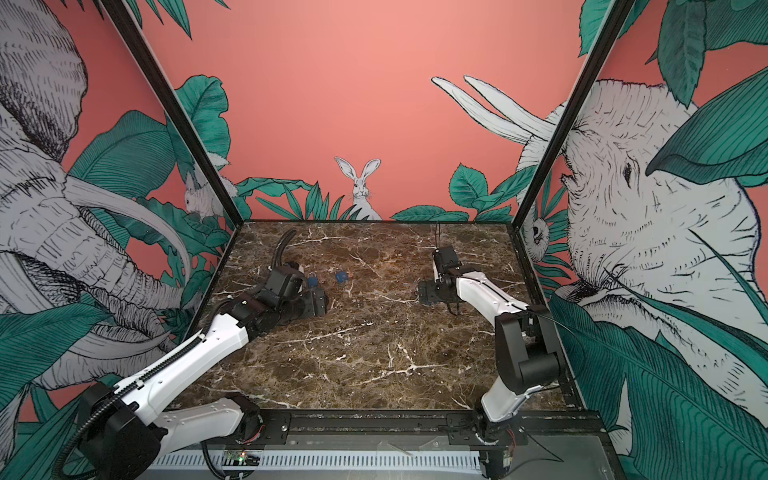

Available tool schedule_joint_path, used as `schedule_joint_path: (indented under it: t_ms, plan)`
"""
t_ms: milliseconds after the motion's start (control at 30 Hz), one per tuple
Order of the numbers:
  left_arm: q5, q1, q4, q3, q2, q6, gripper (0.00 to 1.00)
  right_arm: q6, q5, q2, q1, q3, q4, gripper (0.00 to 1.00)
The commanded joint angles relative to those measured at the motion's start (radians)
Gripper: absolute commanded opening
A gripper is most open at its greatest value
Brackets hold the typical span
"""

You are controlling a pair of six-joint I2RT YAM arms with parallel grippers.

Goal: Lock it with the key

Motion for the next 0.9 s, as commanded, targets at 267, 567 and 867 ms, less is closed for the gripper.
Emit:
schedule_joint_path:
  t_ms: [267,567,867]
  plan:
    - [-0.204,-0.022,0.114,-0.010,-0.013,-0.035,0.99,-0.044,0.001,0.128,-0.001,0.051,0.016,0.90]
    - [-0.256,-0.020,0.165,-0.053,-0.066,0.023,0.99,-0.040,-0.006,0.204,-0.001,0.106,0.014,0.78]
    - [-0.301,-0.020,0.121,-0.040,-0.108,0.047,0.99,-0.044,0.015,0.255,0.001,0.154,-0.023,0.74]
